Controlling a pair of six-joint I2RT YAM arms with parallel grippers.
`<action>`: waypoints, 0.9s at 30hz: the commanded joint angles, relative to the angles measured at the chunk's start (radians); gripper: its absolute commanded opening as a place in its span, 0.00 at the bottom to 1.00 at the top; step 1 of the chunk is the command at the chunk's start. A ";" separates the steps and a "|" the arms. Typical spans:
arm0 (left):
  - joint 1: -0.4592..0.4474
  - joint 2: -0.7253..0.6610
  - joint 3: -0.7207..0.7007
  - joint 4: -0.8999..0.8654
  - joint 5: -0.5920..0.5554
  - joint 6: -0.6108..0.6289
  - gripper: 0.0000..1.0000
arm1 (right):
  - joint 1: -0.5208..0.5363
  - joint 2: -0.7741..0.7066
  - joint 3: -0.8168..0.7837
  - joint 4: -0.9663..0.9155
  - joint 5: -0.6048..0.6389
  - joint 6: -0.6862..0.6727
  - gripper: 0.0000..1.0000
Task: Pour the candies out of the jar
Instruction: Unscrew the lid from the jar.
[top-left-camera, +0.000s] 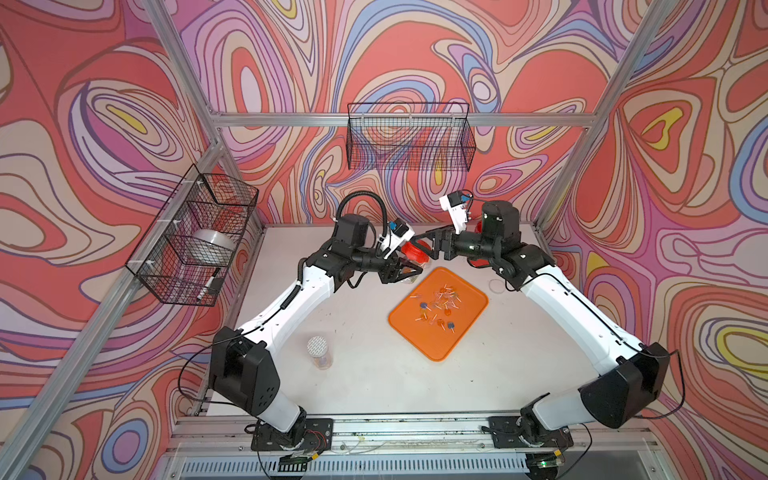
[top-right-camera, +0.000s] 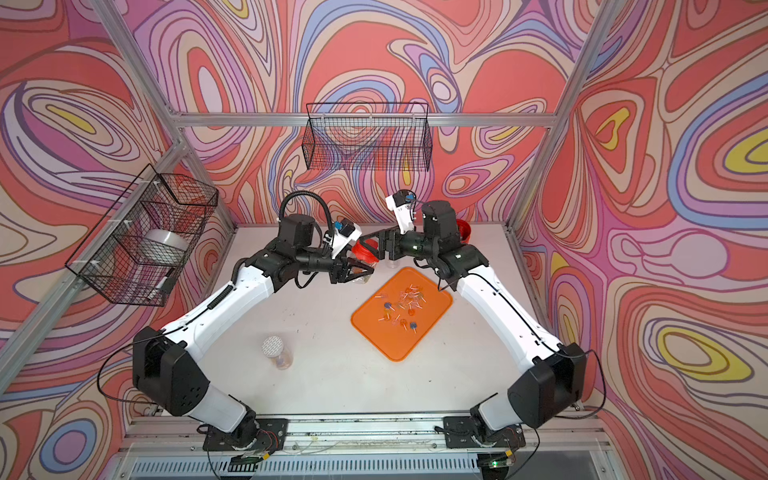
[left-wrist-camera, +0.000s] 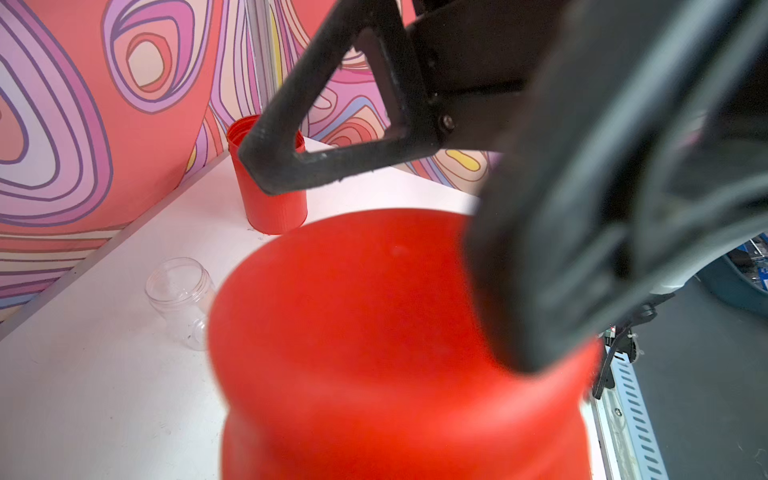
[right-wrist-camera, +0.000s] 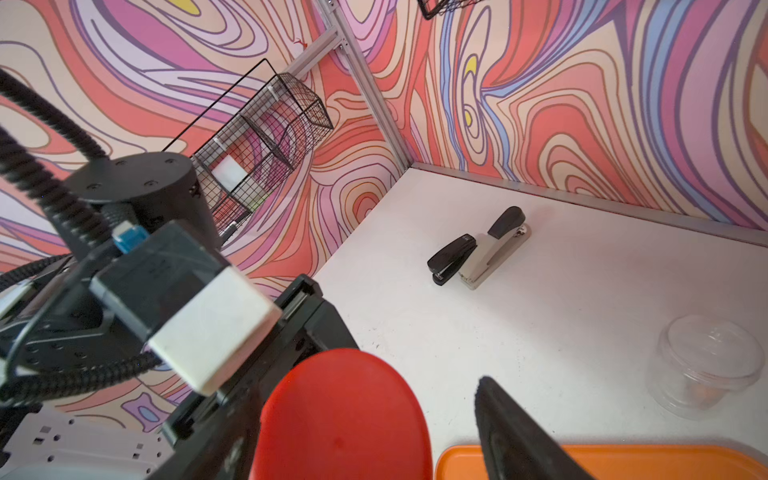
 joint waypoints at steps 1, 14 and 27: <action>-0.011 0.014 0.048 -0.022 -0.017 0.032 0.00 | 0.019 0.014 0.004 0.016 0.059 0.017 0.82; -0.020 0.036 0.080 -0.041 -0.061 0.016 0.00 | 0.076 0.031 0.003 -0.015 0.106 -0.001 0.82; -0.023 0.038 0.078 -0.044 -0.086 0.022 0.00 | 0.077 0.035 -0.021 0.029 0.068 0.036 0.78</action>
